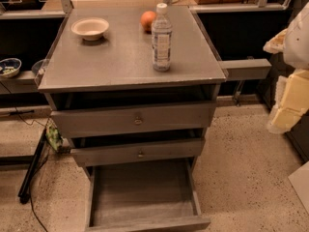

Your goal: Place blue plastic bottle into bottom drawer

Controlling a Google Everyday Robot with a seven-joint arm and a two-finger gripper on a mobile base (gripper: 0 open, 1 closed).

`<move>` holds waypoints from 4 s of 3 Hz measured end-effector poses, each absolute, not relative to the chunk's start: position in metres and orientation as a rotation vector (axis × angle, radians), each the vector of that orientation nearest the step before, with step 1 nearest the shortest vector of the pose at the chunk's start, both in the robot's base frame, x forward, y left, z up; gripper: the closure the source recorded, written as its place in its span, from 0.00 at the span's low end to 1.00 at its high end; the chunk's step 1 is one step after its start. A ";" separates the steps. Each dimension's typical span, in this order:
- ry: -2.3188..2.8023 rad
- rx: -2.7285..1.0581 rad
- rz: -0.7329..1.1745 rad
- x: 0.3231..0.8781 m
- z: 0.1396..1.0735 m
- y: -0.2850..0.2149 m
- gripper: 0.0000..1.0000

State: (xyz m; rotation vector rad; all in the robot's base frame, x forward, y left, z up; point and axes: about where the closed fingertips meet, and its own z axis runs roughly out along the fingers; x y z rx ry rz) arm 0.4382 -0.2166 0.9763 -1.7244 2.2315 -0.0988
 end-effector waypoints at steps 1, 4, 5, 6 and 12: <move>2.231 -1.724 -0.099 0.438 0.976 -0.217 0.00; 2.156 -1.665 -0.152 0.530 0.983 -0.212 0.00; 2.087 -1.705 -0.075 0.586 0.964 -0.193 0.00; 2.081 -1.698 -0.068 0.590 0.964 -0.194 0.00; 1.934 -1.539 0.320 0.671 0.937 -0.143 0.00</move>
Offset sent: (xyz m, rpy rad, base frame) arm 0.0790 -0.0135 0.0106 0.0423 -0.1107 -0.0336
